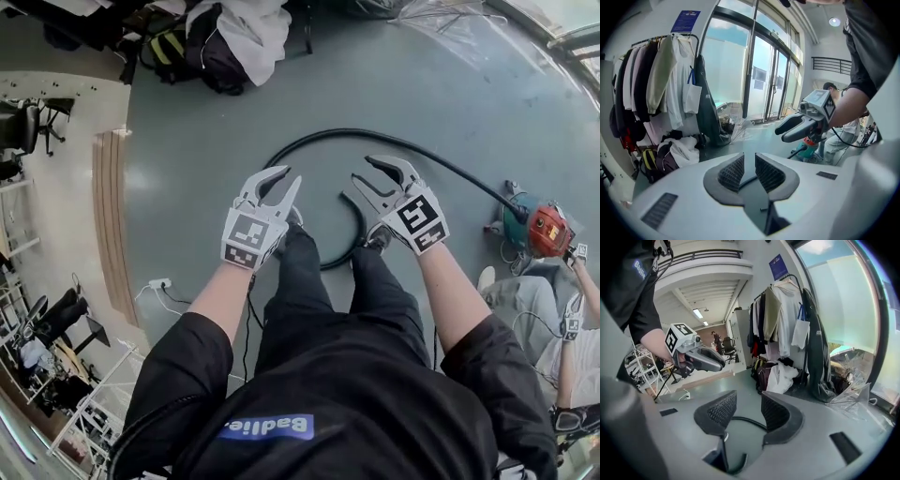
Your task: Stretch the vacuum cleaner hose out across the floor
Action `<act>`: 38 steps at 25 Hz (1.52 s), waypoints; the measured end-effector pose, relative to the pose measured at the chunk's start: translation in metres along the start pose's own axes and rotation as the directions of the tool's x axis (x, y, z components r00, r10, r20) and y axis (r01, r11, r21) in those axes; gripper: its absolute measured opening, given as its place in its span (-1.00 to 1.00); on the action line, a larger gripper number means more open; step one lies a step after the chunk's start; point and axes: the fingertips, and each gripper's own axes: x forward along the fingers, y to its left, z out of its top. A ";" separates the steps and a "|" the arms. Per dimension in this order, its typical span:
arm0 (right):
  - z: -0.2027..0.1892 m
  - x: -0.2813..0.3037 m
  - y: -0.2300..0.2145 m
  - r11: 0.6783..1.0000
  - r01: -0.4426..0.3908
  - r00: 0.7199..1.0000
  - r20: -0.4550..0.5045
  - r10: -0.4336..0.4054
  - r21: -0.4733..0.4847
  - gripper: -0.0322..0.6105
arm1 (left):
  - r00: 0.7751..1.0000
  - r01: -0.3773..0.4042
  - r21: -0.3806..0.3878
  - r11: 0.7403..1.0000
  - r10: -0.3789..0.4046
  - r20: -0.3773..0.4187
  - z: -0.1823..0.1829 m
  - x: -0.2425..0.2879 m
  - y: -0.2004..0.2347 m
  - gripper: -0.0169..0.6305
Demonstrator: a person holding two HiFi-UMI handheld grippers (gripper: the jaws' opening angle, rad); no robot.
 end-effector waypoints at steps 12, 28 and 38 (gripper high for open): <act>-0.145 0.098 -0.076 0.995 0.069 0.990 -0.114 -0.077 -0.072 -0.33 | 0.989 0.029 0.093 0.995 -0.015 -0.150 -0.147 0.139 0.045 -0.62; -0.376 0.317 -0.178 0.929 -0.004 0.967 -0.238 -0.091 -0.371 -0.23 | 0.949 0.156 0.355 0.922 -0.040 -0.313 -0.404 0.355 0.153 -0.57; -0.428 0.345 -0.188 0.926 -0.019 0.927 -0.353 -0.125 -0.378 -0.23 | 0.870 0.252 0.352 0.902 -0.051 -0.491 -0.513 0.406 0.173 -0.52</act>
